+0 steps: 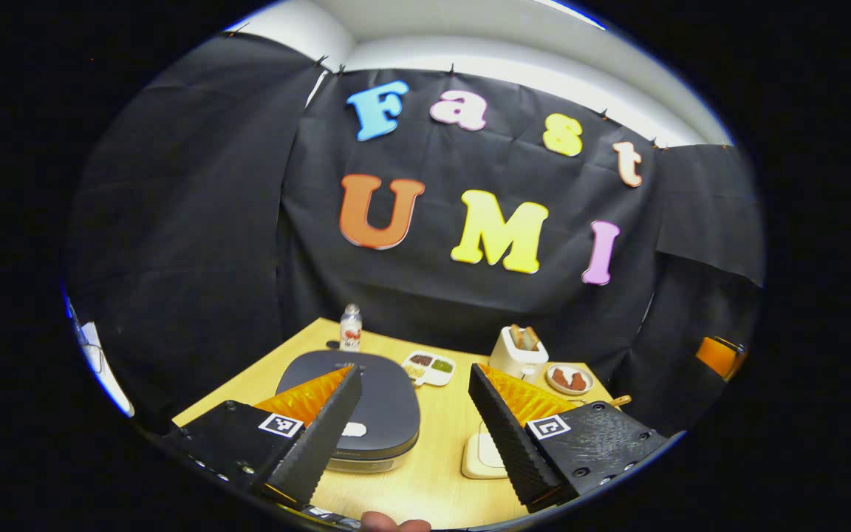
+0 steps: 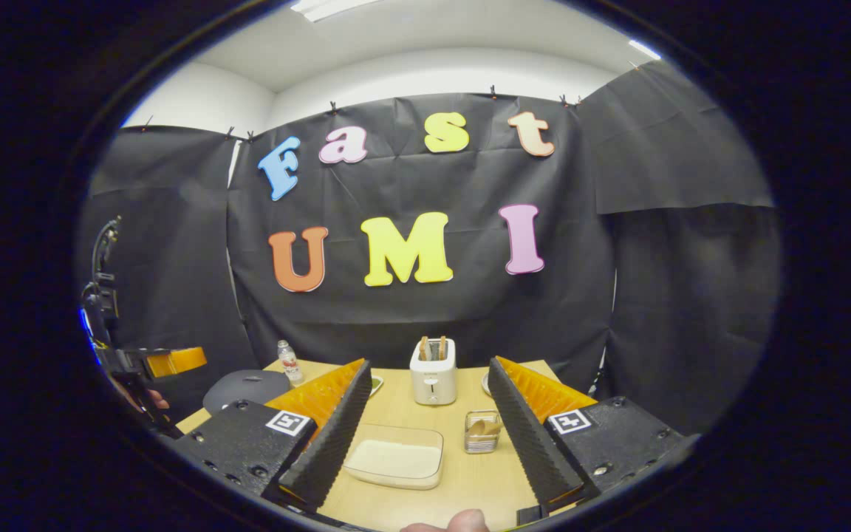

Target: Close the left gripper, press the button to open the rice cooker; take a wooden spoon from the chopstick holder with the right hand, scoop a spoonful of rice and pour it into the rice cooker, then put the wooden spoon back into the chopstick holder.

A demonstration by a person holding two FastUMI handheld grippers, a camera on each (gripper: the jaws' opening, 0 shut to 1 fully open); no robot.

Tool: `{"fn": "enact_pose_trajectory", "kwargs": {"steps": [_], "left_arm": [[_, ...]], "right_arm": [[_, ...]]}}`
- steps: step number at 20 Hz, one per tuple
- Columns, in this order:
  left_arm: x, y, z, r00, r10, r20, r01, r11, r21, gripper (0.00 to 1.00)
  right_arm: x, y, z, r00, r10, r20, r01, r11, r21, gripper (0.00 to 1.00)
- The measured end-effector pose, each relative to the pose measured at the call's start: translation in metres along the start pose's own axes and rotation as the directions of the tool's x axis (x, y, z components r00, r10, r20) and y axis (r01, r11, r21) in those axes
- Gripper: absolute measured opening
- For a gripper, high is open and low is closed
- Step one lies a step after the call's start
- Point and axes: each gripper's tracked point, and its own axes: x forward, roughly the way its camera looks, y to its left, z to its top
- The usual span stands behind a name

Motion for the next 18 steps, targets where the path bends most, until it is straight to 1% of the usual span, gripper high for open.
{"fn": "enact_pose_trajectory", "kwargs": {"steps": [1,3,5,6,9,11,12,16,18], "left_arm": [[-0.01,-0.01,0.008,0.999,-0.022,0.029,0.021,1.0,0.016,0.95],[-0.033,-0.023,0.014,0.997,-0.035,0.067,0.032,0.999,0.037,0.95],[-0.058,-0.03,0.015,0.995,-0.029,0.094,0.026,0.999,0.039,0.95],[-0.068,-0.03,0.013,0.994,-0.021,0.107,0.016,0.999,0.05,0.95],[-0.095,-0.032,0.008,0.99,-0.007,0.14,-0.006,0.996,0.091,0.95],[-0.107,-0.034,0.005,0.99,0.0,0.144,-0.012,0.996,0.084,0.94],[-0.111,-0.036,0.005,0.989,-0.001,0.146,-0.01,0.997,0.073,0.95],[-0.116,-0.037,0.004,0.988,0.004,0.154,-0.011,0.999,0.048,0.95],[-0.119,-0.041,0.005,0.988,-0.012,0.153,0.004,0.998,0.056,0.95]], "right_arm": [[-0.006,0.002,0.002,1.0,-0.008,0.003,0.008,1.0,-0.001,0.99],[-0.018,0.003,0.004,1.0,-0.024,0.009,0.024,1.0,-0.002,0.99],[-0.031,0.005,0.003,1.0,-0.028,0.012,0.028,1.0,-0.009,0.99],[-0.037,0.006,0.001,1.0,-0.027,0.016,0.027,0.999,-0.016,1.0],[-0.05,0.012,-0.006,1.0,-0.024,0.02,0.025,0.999,-0.035,1.0],[-0.055,0.022,-0.014,1.0,-0.006,-0.008,0.005,0.999,-0.039,0.99],[-0.057,0.026,-0.015,1.0,0.005,-0.013,-0.005,0.999,-0.041,1.0],[-0.063,0.036,-0.006,1.0,0.013,0.008,-0.013,0.999,-0.045,1.0],[-0.067,0.037,-0.004,1.0,0.004,0.012,-0.004,0.999,-0.044,1.0]]}}
